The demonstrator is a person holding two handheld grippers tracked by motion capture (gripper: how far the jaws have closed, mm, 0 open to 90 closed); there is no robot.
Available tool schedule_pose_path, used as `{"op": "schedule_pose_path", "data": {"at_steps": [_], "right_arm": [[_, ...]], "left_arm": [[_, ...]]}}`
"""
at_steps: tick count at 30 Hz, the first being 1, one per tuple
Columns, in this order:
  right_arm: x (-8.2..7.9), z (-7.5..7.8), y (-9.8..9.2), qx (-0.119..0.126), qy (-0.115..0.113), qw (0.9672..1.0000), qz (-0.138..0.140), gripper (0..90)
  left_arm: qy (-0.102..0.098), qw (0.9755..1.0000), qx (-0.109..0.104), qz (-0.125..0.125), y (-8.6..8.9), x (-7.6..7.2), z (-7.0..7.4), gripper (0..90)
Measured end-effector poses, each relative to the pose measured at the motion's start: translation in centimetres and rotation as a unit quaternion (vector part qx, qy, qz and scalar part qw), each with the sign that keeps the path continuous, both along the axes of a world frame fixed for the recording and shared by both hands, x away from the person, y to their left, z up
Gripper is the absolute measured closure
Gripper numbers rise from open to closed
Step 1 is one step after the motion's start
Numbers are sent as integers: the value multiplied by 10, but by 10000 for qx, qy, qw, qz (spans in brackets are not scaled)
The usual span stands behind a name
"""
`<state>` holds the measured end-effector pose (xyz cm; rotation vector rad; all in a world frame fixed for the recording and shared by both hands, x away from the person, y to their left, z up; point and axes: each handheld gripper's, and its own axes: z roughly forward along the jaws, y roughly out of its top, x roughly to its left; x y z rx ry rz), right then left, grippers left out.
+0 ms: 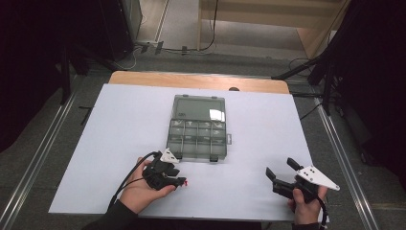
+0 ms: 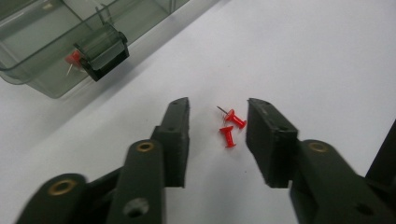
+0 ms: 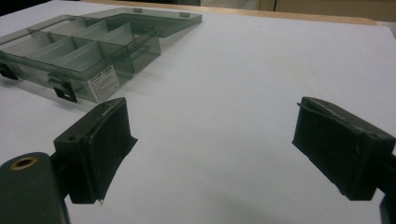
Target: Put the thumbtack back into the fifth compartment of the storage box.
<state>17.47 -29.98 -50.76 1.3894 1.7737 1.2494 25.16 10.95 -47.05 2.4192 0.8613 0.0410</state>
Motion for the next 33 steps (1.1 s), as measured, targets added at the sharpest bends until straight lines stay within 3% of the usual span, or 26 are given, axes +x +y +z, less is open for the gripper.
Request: {"op": "schedule_pose_path", "data": {"at_steps": [12, 21, 27, 33], "right_arm": [[1, 0, 0, -9, -23, 10000, 21, 120], [0, -1, 0, 6, 2, 10000, -29, 120], [1, -1, 0, -21, -13, 10000, -12, 121], [1, -1, 0, -44, -16, 10000, -2, 122]], "left_arm": [[38, 9999, 118, -109, -5, -4, -10, 682], [-42, 9995, 289, -98, -8, -5, -15, 793], [4, 9996, 261, -51, -6, -3, -15, 833], [-96, 9997, 244, -4, -5, -3, -15, 845]]}}
